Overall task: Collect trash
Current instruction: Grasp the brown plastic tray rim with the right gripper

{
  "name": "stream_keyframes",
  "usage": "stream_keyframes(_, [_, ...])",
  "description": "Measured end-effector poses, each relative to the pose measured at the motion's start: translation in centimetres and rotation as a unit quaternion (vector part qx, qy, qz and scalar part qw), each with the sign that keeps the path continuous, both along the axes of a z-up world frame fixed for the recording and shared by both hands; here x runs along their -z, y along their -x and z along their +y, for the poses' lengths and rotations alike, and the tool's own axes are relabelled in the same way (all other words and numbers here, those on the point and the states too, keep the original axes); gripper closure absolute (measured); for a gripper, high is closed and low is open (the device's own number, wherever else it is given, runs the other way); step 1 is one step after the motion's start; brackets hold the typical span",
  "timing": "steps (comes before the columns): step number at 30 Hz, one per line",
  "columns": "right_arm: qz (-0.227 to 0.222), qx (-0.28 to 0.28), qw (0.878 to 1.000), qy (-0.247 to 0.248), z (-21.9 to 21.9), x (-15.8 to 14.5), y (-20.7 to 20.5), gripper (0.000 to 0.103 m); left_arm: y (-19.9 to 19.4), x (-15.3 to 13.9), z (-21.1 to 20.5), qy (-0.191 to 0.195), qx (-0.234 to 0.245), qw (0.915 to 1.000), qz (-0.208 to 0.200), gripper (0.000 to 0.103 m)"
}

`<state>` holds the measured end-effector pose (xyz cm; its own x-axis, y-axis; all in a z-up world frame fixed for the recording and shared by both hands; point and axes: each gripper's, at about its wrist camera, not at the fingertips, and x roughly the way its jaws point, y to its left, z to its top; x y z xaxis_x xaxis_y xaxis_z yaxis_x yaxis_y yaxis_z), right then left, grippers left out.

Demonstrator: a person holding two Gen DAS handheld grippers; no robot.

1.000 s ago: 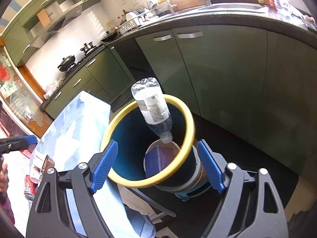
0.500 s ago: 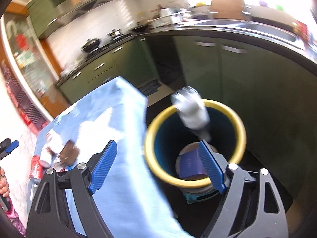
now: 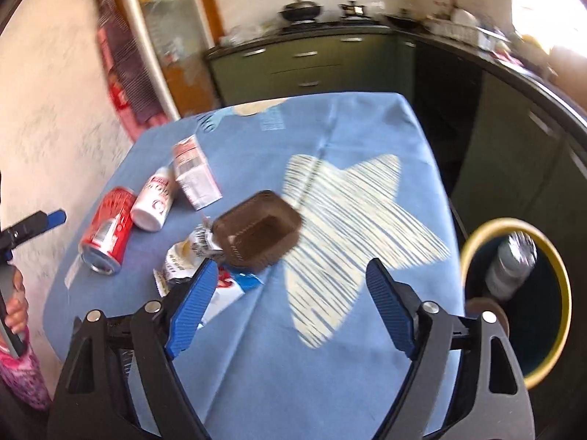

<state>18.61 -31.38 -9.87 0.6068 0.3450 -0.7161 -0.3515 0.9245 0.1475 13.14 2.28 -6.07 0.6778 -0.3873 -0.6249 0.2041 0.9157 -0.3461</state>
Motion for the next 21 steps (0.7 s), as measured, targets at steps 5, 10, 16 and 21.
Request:
stream_keyframes(5, [0.008, -0.071, 0.997, 0.039, 3.7, 0.5, -1.4, 0.059, 0.4, 1.1, 0.1, 0.008, 0.002, 0.9999, 0.011, 0.015])
stream_keyframes(10, [0.013, -0.117, 0.989, 0.094, 5.7, 1.7, -2.1, 0.077, 0.5, 1.7, 0.1, 0.012, 0.006, 0.9997, 0.019, 0.015])
stream_keyframes(16, [0.021, -0.142, 0.981, 0.131, 6.7, 2.8, -2.8, 0.085, 0.5, 2.3, -0.5, 0.013, 0.015, 0.9995, 0.026, 0.015])
stream_keyframes(21, [0.018, -0.137, 0.981, 0.137, 6.9, 3.2, -3.0, 0.092, 0.3, 2.4, -1.1, 0.014, 0.02, 0.9992, 0.031, 0.015])
